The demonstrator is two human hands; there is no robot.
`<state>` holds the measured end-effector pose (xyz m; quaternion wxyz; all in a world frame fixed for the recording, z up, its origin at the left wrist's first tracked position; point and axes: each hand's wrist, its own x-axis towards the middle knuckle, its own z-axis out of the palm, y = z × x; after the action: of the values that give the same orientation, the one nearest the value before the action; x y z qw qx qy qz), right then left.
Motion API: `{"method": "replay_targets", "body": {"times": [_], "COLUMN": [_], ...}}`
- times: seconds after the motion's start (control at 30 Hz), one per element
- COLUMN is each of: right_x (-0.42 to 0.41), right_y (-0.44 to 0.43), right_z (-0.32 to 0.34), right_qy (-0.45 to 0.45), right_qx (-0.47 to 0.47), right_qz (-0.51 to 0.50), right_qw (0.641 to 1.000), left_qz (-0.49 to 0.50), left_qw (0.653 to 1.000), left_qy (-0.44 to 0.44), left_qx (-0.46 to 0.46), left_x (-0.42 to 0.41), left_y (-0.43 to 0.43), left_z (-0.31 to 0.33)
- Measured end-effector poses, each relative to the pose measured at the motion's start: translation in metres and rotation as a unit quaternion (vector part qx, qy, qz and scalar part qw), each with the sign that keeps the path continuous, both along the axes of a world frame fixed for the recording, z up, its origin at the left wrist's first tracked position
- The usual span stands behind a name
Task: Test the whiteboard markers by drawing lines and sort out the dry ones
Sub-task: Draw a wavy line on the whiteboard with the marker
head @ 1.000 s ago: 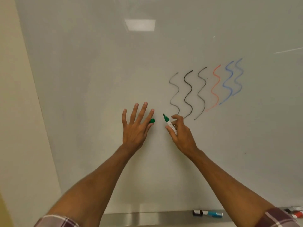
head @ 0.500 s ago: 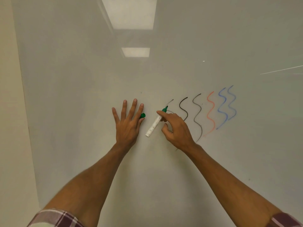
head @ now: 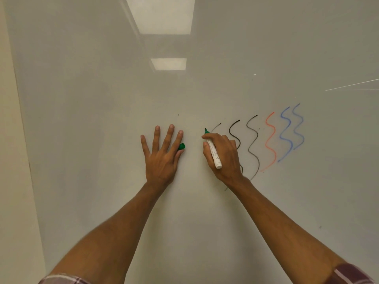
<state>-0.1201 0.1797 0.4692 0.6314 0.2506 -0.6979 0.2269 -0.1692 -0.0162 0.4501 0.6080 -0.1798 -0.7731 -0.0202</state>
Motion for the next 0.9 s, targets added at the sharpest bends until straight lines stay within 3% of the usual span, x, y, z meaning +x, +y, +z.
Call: {"method": "replay_targets", "body": {"times": [0.27, 0.5, 0.7, 0.83, 0.9], "right_x": [-0.004, -0.002, 0.000, 0.007, 0.010], "right_y": [-0.009, -0.010, -0.005, -0.001, -0.004], "right_z": [-0.020, -0.067, -0.093, -0.117, -0.131], "right_qy": [0.008, -0.019, -0.012, -0.039, -0.053], "right_qx": [0.054, -0.070, 0.035, -0.050, -0.048], "right_qz": [-0.019, -0.012, -0.047, -0.058, -0.060], "right_qw": [0.998, 0.997, 0.998, 0.996, 0.996], "left_qz": [0.001, 0.005, -0.005, -0.015, -0.020], "left_qw": [1.000, 1.000, 1.000, 0.999, 0.999], "left_qy": [0.002, 0.007, 0.027, 0.035, 0.037], "left_qx": [-0.001, 0.002, -0.001, 0.004, 0.001], "left_x": [-0.001, -0.002, -0.004, -0.003, -0.002], "left_y": [0.002, 0.001, 0.000, 0.000, 0.000], "left_z": [0.002, 0.001, 0.000, -0.001, -0.002]}}
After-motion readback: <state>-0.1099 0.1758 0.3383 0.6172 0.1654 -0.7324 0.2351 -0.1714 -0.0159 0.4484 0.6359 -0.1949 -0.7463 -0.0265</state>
